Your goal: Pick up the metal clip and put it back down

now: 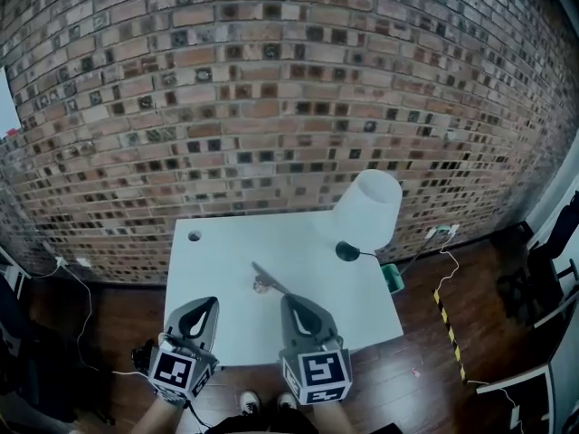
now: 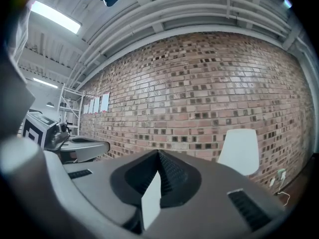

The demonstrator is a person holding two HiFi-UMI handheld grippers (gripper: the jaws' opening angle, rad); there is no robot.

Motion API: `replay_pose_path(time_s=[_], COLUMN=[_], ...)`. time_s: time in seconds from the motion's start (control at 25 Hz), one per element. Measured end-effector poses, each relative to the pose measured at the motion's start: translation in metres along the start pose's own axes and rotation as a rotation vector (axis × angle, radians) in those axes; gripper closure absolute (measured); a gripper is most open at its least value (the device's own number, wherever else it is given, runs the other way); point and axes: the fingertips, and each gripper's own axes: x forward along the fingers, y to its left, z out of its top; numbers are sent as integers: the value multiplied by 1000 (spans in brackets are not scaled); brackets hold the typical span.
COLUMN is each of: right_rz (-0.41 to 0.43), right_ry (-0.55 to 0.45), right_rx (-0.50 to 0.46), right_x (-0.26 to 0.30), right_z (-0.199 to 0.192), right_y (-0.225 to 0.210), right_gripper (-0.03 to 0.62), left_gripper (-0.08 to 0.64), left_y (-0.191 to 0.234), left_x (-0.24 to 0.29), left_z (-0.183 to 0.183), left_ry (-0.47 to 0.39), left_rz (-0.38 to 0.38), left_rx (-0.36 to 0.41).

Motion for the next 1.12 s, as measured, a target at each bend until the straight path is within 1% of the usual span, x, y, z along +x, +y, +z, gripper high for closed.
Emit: replay_pose_path(time_s=[0.12, 0.28, 0.4, 0.52, 0.64, 0.72, 0.8, 0.88, 1.0, 1.12], right_rz=[30, 69, 94, 92, 116, 138, 146, 157, 166, 174], right_ry=[9, -59, -103, -110, -110, -113, -87, -67, -30, -15], right_rx=[3, 21, -1, -1, 7, 22, 29, 33, 49, 72], right_x=[-18, -46, -81, -128, -187, -230, -267, -300, -348, -387], right_z=[-9, 2, 12, 13, 2, -8, -16, -21, -36, -46], right_y=[14, 32, 43, 39, 39, 43, 47, 55, 66, 74], right_gripper=[595, 597, 595, 595, 595, 595, 595, 596, 597, 597], left_gripper=[546, 546, 546, 546, 546, 546, 546, 546, 546, 546], left_y=[-18, -39, -58, -88, -126, -158, -187, -216, -263, -294], left_x=[-19, -49, -74, -102, -143, -174, -201, -225, -258, -284], left_z=[3, 7, 17, 35, 36, 33, 36, 44, 44, 45], left_ry=[14, 23, 2, -54, -58, -36, -30, -33, -15, 1], left_rz=[-22, -30, -13, 18, 72, 90, 104, 108, 91, 84], left_rx=[-9, 35, 57, 58, 55, 54, 42, 38, 40, 36])
